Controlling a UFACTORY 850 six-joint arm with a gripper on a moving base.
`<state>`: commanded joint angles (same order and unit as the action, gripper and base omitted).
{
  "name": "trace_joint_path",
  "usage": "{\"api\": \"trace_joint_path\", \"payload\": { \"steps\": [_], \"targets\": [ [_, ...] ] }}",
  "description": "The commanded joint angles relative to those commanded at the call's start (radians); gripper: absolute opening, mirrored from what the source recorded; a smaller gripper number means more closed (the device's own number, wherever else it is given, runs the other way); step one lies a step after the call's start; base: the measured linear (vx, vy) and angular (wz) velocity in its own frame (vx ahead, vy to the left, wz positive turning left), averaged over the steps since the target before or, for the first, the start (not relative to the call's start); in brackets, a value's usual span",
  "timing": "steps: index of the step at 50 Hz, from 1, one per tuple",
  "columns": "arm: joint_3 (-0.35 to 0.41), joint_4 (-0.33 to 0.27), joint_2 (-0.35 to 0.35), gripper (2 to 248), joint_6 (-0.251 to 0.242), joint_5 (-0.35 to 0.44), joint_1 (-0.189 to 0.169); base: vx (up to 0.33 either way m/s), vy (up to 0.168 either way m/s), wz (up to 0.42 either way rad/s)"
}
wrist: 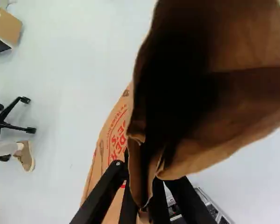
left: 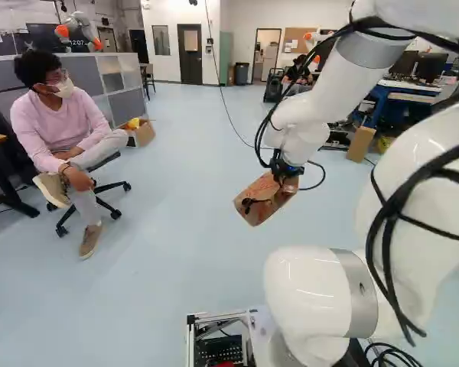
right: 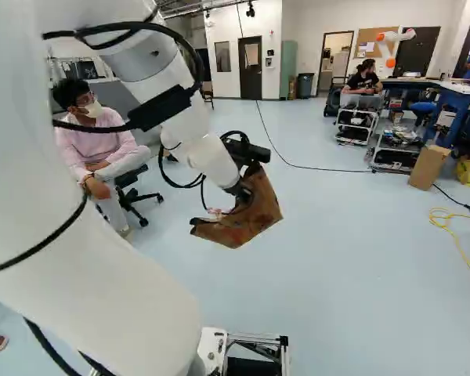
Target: Pick up the grocery bag from the ground
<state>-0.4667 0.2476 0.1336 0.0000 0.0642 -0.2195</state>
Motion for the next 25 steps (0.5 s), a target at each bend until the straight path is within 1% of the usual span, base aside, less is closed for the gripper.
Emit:
{"api": "trace_joint_path", "payload": {
  "steps": [13, 25],
  "targets": [
    [0.031, 0.000, 0.106, 21, 0.000, 0.000, -0.002, 0.000, 0.000, 0.000],
    [0.036, 0.000, 0.125, 21, 0.000, 0.000, -0.002, 0.000, 0.000, 0.000]
  ]
}}
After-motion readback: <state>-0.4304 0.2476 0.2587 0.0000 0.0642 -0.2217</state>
